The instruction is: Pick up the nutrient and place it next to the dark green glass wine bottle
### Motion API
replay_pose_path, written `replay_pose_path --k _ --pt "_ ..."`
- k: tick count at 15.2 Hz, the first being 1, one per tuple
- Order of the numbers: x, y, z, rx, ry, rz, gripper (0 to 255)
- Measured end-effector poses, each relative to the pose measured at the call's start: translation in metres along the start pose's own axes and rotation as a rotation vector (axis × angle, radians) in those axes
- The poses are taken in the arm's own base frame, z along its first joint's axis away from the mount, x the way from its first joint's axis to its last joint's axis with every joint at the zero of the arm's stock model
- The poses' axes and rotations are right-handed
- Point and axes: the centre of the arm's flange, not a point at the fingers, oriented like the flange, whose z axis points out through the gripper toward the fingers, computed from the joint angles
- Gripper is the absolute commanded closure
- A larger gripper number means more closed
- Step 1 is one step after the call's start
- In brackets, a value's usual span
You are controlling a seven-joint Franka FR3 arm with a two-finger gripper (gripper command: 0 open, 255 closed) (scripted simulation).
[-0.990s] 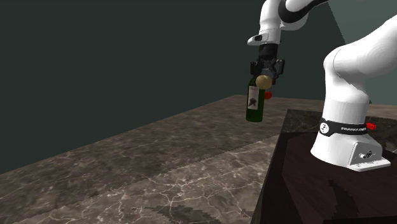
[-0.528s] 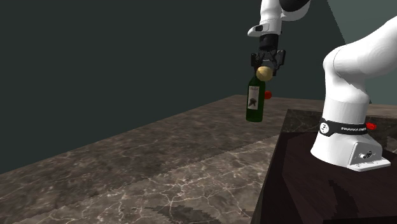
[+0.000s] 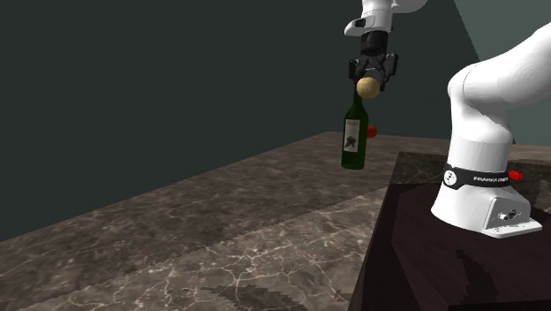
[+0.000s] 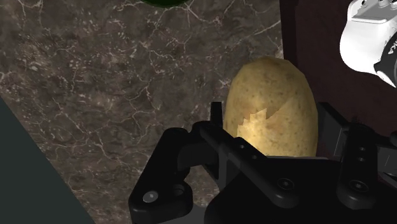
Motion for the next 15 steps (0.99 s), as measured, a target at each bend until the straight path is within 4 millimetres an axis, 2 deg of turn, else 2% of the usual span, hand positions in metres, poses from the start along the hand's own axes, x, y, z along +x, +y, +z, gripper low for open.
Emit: replay_pose_path --k 15 --pt "0.005 -0.002 -0.079 0.000 0.000 0.000 255"
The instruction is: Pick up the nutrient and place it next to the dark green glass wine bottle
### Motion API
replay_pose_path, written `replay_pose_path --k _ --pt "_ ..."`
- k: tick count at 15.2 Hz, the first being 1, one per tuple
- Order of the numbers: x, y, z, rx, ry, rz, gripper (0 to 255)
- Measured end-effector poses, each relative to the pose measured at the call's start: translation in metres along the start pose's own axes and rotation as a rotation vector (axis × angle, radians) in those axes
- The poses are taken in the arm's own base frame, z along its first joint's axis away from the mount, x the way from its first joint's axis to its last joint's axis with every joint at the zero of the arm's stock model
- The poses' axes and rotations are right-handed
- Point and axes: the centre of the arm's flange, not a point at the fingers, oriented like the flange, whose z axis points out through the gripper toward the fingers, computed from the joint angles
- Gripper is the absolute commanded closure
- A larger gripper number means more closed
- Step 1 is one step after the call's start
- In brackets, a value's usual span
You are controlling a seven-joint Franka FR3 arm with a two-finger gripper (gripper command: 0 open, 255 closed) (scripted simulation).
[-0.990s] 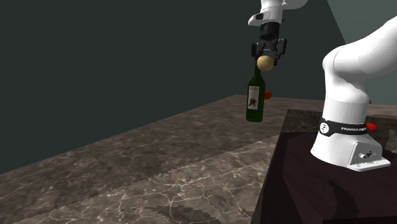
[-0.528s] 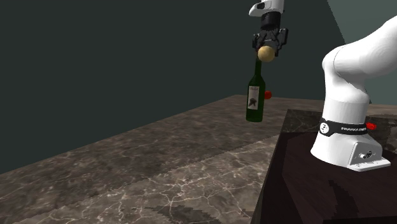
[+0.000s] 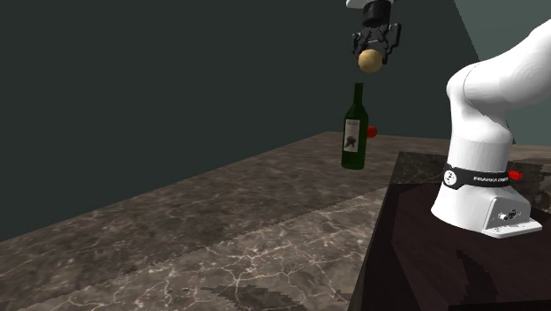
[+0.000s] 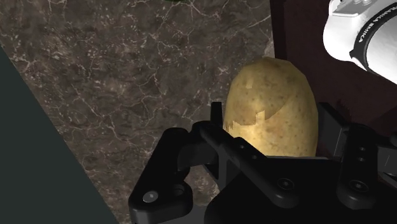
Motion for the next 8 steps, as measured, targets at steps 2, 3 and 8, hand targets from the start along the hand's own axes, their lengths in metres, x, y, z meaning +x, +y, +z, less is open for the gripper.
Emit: replay_pose_path --k 2,3,8 --pt "0.000 -0.001 -0.011 0.000 0.000 0.000 255" --pt "0.001 -0.001 -0.015 0.000 0.000 0.000 255" --pt "0.004 -0.003 -0.042 0.000 0.000 0.000 255"
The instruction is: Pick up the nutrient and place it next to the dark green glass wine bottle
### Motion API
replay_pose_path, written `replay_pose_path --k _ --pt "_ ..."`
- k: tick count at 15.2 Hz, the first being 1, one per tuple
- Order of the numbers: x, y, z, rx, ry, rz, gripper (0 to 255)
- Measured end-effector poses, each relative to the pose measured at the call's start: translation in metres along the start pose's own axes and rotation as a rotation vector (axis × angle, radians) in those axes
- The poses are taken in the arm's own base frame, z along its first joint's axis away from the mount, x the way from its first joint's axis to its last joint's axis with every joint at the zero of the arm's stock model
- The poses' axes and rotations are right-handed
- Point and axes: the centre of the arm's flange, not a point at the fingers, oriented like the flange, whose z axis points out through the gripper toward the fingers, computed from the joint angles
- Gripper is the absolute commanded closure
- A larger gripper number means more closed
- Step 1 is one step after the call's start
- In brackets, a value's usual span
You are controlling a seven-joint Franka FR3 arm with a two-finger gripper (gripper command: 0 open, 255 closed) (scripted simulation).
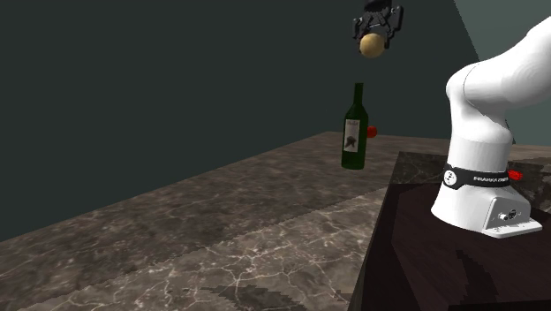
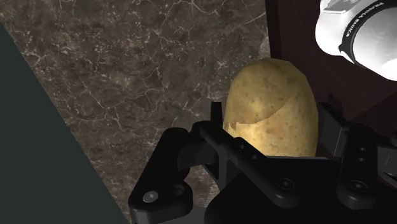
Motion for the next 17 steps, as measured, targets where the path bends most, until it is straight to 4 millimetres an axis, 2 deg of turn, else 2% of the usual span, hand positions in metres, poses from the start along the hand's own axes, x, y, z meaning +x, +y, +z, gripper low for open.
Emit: replay_pose_path --k 2,4,17 --pt "-0.006 0.005 -0.006 0.000 0.000 0.000 255" --pt "-0.019 0.022 -0.008 0.000 0.001 0.000 255" --pt "-0.131 0.149 -0.020 0.002 0.003 0.002 255"
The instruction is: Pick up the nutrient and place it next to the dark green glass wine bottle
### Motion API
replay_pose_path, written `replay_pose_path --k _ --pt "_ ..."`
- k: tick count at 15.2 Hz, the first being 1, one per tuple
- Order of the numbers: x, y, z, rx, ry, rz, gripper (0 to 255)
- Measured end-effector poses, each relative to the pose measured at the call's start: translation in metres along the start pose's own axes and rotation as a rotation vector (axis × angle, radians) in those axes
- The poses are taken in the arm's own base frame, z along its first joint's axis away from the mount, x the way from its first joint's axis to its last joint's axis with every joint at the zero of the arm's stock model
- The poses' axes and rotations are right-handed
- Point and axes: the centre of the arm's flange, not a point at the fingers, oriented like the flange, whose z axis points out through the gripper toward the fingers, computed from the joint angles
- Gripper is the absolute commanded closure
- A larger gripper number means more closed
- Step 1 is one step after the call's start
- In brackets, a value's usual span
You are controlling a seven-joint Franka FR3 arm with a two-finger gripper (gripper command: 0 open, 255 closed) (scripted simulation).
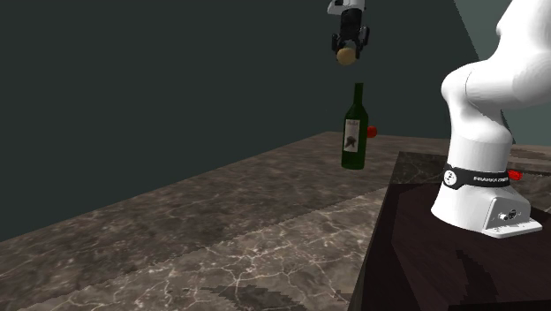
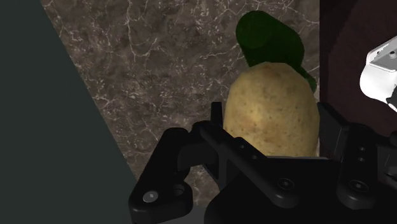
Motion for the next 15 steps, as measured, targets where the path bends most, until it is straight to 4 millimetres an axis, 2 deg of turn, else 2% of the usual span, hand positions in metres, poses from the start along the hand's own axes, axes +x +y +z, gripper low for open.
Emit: replay_pose_path --k 1,4,15 --pt "-0.012 0.016 -0.004 0.001 0.001 0.002 255" --pt "-0.022 0.029 0.007 -0.001 -0.002 -0.001 255" --pt "-0.028 0.032 0.063 -0.001 -0.003 -0.002 255"
